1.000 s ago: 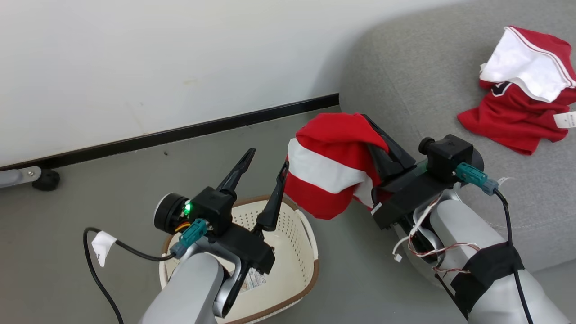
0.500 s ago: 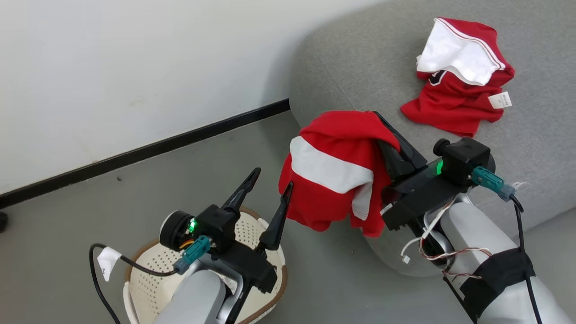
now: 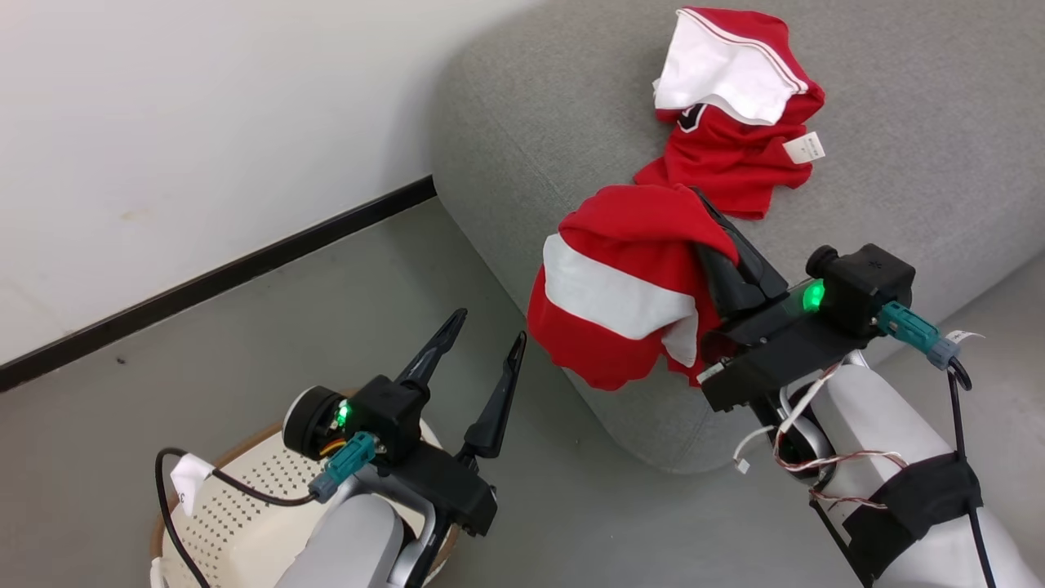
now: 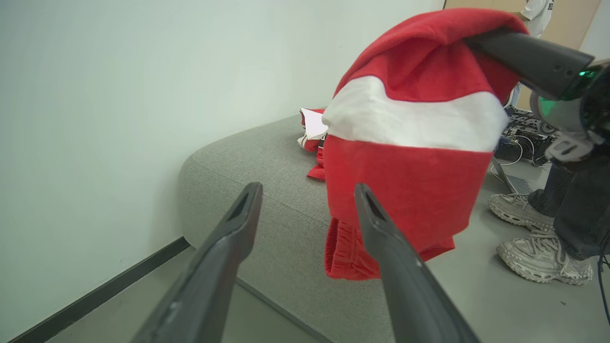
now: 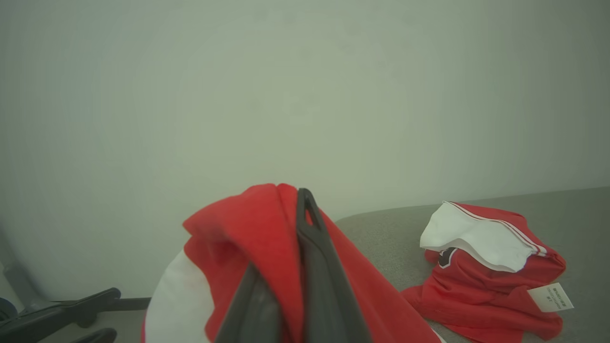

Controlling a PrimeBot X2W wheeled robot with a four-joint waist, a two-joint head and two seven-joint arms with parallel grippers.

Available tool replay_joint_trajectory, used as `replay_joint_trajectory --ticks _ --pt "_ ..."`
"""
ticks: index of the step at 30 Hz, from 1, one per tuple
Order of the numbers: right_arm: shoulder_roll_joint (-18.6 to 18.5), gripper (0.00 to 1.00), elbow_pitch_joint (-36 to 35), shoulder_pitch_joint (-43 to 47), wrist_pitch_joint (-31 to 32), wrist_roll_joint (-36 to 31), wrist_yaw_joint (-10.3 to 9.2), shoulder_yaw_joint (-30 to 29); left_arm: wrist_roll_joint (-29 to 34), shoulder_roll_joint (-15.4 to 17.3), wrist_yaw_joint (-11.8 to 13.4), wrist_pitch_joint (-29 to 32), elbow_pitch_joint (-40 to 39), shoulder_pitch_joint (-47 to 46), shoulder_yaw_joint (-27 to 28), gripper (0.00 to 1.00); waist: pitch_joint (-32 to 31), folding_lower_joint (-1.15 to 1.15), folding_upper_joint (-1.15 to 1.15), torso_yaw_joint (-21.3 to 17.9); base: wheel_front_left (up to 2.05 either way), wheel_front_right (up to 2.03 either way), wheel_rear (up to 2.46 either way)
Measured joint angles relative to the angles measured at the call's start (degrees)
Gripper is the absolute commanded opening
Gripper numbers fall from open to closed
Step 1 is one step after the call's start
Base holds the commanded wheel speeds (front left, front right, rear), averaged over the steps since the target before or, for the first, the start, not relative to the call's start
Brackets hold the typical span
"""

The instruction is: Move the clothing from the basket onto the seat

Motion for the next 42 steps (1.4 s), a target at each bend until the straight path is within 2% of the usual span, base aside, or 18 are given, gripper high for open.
replay_joint_trajectory --ticks 7,20,30,42 --pt "-1.56 0.00 -3.18 2.31 0.00 -0.47 0.00 -2.74 1.74 -1.08 -1.02 -0.01 0.33 -1.46 -1.86 1.00 1.49 0.00 0.00 -2.83 0.00 0.00 0.00" --pt "-2.18 0.00 -5.39 1.80 0.00 -1.12 -0.01 -5.66 2.12 -1.63 -1.97 -0.01 1.55 -3.40 -2.70 1.00 3.65 0.00 0.00 -3.64 0.00 0.00 0.00" --pt "-8.73 0.00 -5.42 -7.75 -0.01 -2.09 -0.01 -12.23 3.43 -1.76 -2.29 -0.01 1.01 -4.91 -4.10 1.00 6.81 0.00 0.00 -3.06 0.00 0.00 0.00" --pt "-15.23 0.00 -2.66 -18.59 -0.01 -3.41 -0.01 -19.22 5.47 -1.77 -2.49 -0.01 0.60 -7.17 -5.31 1.00 12.54 0.01 0.00 -0.10 0.00 0.00 0.00"
